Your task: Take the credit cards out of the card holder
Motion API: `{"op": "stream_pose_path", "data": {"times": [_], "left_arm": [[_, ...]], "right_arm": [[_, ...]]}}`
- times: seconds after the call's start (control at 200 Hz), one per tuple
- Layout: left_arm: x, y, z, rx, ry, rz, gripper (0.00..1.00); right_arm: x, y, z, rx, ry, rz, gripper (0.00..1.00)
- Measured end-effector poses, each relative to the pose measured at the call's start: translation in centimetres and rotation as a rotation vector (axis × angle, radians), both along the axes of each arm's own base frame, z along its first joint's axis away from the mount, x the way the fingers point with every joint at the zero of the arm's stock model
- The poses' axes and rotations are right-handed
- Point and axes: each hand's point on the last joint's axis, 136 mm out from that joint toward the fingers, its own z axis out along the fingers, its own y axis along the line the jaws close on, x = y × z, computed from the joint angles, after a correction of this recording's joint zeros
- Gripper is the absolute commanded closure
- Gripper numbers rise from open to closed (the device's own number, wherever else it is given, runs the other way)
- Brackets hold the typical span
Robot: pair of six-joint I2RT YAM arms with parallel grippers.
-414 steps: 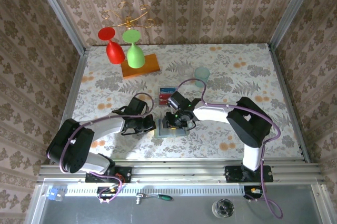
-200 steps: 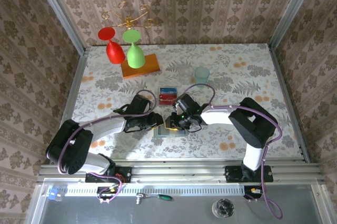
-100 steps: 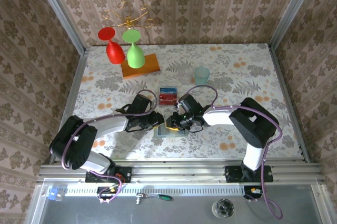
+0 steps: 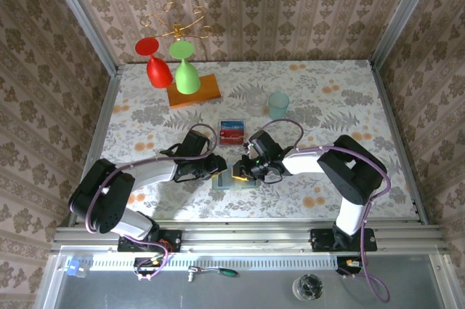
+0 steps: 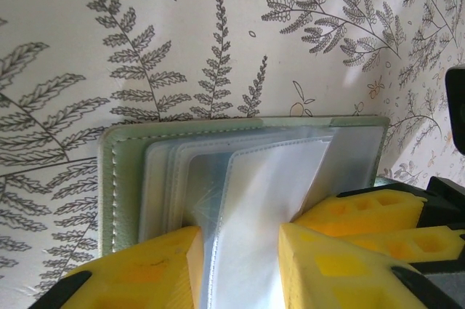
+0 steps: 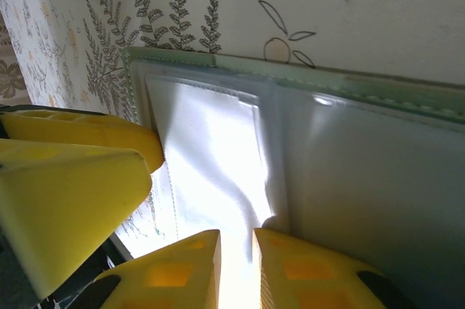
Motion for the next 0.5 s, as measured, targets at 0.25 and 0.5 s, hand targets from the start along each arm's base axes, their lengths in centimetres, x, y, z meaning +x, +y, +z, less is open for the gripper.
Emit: {"op": "stream_pose_path", "data": {"times": [0.25,0.5], "left_arm": [[-0.03,-0.04,0.02,-0.001,0.0,-0.002,0.64],[-0.14,-0.33,-0.1,-0.005,0.001,-0.011,0.66]], "right_arm": [[0.03,-0.26,-0.16,-0.004,0.006,-0.007,0.88],[-0.09,-0.46,-0.38,-0.008,0.013,-0.01,0.92]]}}
